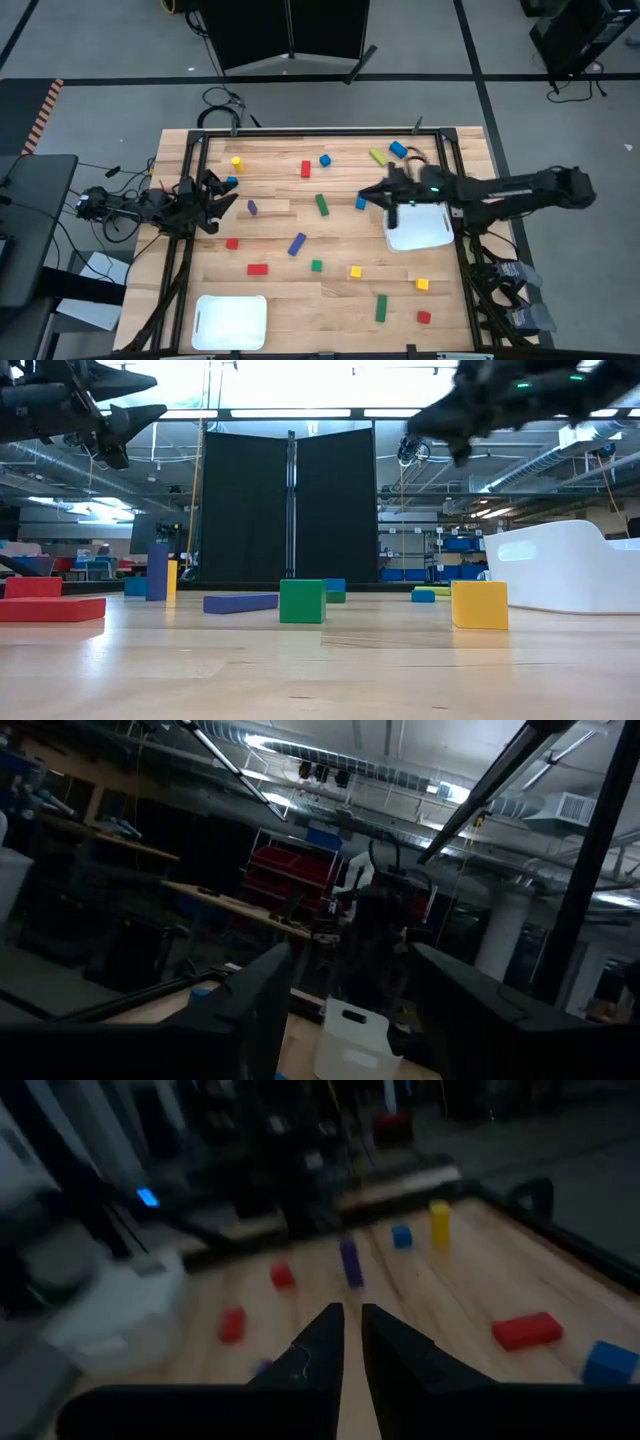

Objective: Sort blocks by size
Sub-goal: Put the blue rectangular block into the top white bin

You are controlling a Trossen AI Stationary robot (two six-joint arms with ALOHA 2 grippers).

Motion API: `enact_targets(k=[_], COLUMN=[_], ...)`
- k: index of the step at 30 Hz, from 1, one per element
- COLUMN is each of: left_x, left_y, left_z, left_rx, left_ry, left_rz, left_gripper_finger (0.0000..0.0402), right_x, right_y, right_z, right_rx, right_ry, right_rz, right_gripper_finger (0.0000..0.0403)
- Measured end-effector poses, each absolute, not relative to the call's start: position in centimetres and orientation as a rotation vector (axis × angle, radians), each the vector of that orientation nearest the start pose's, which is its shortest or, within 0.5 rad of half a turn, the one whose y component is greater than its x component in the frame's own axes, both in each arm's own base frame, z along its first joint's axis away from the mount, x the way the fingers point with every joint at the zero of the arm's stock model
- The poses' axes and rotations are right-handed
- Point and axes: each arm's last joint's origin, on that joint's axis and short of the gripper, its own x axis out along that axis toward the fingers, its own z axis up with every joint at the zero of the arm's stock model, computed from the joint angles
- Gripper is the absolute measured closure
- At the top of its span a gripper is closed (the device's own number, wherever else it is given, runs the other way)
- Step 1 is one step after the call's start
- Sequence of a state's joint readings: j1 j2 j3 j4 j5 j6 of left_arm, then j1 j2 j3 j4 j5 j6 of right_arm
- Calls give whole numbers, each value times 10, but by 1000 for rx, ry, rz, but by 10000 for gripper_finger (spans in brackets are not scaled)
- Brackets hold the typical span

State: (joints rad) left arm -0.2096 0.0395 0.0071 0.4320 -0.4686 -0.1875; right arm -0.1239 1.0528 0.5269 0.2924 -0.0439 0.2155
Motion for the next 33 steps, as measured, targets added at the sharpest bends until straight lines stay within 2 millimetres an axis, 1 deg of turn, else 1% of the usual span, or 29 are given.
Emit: enact_targets(k=[2, 5, 9, 13, 16, 20, 24, 28, 30, 33], left_x=[90, 90, 90, 89, 88, 89, 90, 92, 92, 93], left_y=[-6, -6, -4, -2, 0, 0, 0, -1, -1, -1], left_z=[202, 202, 202, 201, 200, 199, 196, 190, 187, 185], left_rx=[-317, -317, -326, -341, -350, -349, -330, -300, -289, -278], left_ry=[-400, -399, -400, -400, -400, -391, -351, -287, -263, -241], left_rz=[220, 223, 278, 373, 422, 439, 444, 451, 453, 455], left_gripper_finger=[193, 193, 193, 193, 193, 193, 193, 193, 193, 203], right_x=[242, 264, 284, 294, 296, 302, 310, 316, 315, 313], right_y=[-32, -39, -55, -78, -92, -101, -103, -102, -102, -101], right_z=[239, 233, 226, 221, 214, 198, 181, 171, 167, 167], right_rx=[181, 129, 123, 296, 435, 537, 605, 662, 673, 698], right_ry=[378, 606, 788, 876, 925, 980, 1023, 1034, 1047, 1056], right_rz=[-102, -130, -294, -493, -612, -693, -740, -821, -879, -936], right_gripper_finger=[351, 351, 351, 347, 329, 280, 209, 141, 120, 106])
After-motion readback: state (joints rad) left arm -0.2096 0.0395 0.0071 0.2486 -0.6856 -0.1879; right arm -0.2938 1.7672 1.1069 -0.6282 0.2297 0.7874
